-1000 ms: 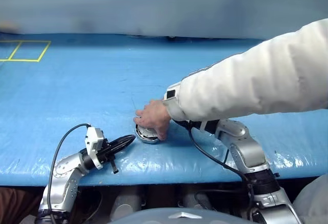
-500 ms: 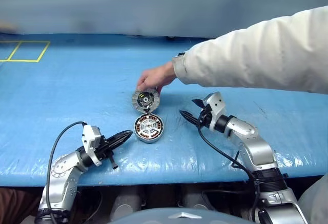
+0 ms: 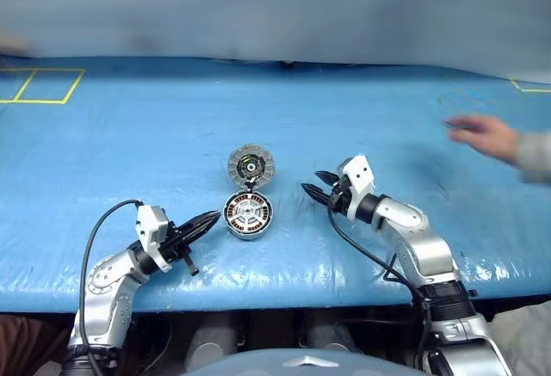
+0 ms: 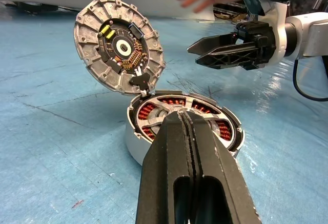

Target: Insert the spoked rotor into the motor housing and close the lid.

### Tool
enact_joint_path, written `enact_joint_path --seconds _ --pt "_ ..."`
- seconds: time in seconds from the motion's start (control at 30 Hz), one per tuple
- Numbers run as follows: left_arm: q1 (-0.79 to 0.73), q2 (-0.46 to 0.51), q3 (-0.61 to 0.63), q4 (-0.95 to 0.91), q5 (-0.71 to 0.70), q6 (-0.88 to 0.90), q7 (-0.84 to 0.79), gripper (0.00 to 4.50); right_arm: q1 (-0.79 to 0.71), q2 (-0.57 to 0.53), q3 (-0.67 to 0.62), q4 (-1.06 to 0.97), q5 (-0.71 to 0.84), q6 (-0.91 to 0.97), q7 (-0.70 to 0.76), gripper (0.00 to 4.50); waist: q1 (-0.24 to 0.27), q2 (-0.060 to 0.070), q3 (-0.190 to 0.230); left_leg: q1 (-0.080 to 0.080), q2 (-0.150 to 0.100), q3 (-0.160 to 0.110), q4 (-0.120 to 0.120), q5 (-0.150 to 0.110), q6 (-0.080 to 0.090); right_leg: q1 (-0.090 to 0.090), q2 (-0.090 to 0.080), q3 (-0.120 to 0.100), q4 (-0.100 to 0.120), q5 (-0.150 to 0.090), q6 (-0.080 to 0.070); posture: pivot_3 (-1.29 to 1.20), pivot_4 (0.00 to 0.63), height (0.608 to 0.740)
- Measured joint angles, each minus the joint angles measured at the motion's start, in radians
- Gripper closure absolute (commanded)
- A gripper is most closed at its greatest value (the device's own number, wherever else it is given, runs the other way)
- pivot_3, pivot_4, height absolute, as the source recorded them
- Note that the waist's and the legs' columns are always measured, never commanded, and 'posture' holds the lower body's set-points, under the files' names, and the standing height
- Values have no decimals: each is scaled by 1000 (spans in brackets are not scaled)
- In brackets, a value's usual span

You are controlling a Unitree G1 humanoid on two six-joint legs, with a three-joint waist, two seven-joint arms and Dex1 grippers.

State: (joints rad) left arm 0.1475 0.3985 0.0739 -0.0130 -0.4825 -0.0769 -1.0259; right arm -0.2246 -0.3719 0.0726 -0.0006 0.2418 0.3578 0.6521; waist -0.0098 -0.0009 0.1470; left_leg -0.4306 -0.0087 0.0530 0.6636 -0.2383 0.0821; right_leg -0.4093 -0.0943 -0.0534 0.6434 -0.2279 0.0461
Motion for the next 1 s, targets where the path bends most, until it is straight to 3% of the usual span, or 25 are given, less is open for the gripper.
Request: enact_joint_path --seconds 0.13,0.43,0.77,0.9,1.0 --pt "9 -2 1 0 0 -3 3 4500 -64 10 20 84 -21 -8 4 4112 -2 0 0 0 0 0 0 0 0 0 0 0 0 0 0 0 150 740" --pt "35 -5 0 0 0 -20 20 4500 -287 120 78 346 -63 -106 53 4112 -2 0 0 0 0 1 0 0 0 0 1 0 0 0 0 0 150 740" --pt "39 -4 -3 0 1 -21 23 4500 -497 255 66 658 -21 -150 215 4112 -10 1 1 0 0 1 -1 2 -2 0 1 0 1 2 3 0 150 740" --pt "41 -4 -4 0 2 -21 23 4500 -505 256 59 638 27 -96 315 4112 -15 1 1 0 0 1 -2 1 -1 -1 1 0 1 2 3 0 150 740" --pt "51 -4 -5 0 2 -21 23 4500 -485 237 66 514 74 -29 401 4112 -17 2 1 0 0 1 -3 1 -1 -1 0 0 1 2 3 0 150 740"
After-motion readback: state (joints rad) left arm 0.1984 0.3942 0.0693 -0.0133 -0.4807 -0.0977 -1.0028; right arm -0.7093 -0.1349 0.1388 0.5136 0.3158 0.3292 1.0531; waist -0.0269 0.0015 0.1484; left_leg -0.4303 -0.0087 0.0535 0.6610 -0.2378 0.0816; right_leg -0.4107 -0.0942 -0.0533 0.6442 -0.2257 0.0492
